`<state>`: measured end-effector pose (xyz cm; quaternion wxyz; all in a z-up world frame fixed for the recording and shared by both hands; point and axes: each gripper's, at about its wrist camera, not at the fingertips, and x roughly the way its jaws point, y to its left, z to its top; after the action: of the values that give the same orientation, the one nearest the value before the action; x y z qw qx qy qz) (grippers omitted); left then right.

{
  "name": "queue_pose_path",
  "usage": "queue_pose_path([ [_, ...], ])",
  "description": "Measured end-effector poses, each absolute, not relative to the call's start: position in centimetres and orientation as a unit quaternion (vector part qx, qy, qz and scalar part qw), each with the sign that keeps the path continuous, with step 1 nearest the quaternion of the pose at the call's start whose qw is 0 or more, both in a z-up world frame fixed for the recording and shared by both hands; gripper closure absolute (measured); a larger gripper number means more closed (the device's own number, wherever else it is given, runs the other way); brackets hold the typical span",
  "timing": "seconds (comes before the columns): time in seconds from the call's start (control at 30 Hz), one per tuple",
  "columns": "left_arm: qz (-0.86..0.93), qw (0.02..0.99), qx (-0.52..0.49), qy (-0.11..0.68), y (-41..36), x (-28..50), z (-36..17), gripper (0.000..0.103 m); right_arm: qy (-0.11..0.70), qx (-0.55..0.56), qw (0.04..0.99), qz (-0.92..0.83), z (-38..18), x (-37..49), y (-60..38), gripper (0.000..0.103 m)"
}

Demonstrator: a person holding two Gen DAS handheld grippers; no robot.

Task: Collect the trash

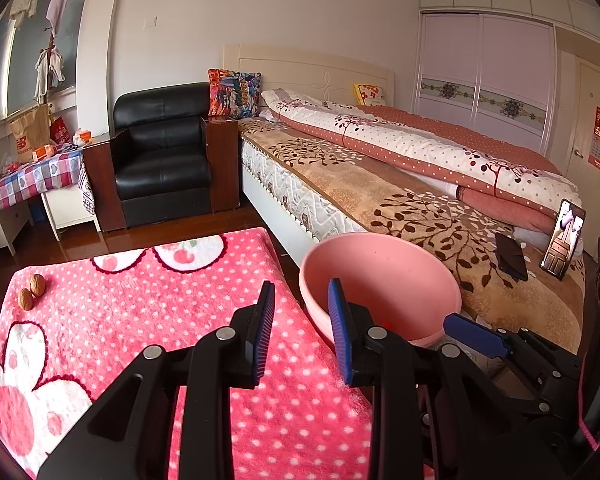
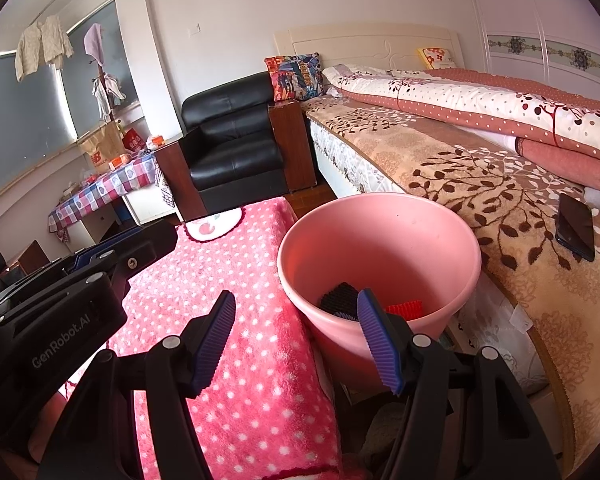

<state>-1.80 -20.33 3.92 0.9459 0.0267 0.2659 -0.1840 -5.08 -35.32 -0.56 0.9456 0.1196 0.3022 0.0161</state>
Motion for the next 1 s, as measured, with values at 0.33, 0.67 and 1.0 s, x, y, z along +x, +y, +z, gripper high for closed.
queue_pose_path([
  [0.33, -0.185, 0.945, 0.022, 0.269, -20.2, -1.7, 3.4, 0.075, 0.306, 0.115, 0.945, 0.017, -0.6, -4.9, -34.9, 0.04],
  [0.67, -0.185, 0.944, 0.014, 0.272, -19.7, -1.4, 3.2, 0.075, 0.311, 0.112, 0.944, 0.016, -0.8, -4.6, -34.7, 0.04],
  [1.0, -0.178, 0.943, 0.005, 0.28, -18.9, -0.6, 3.2, 0.075, 0.318, 0.105, 0.942, 0.02, -0.8, -3.8, -34.2, 0.04],
])
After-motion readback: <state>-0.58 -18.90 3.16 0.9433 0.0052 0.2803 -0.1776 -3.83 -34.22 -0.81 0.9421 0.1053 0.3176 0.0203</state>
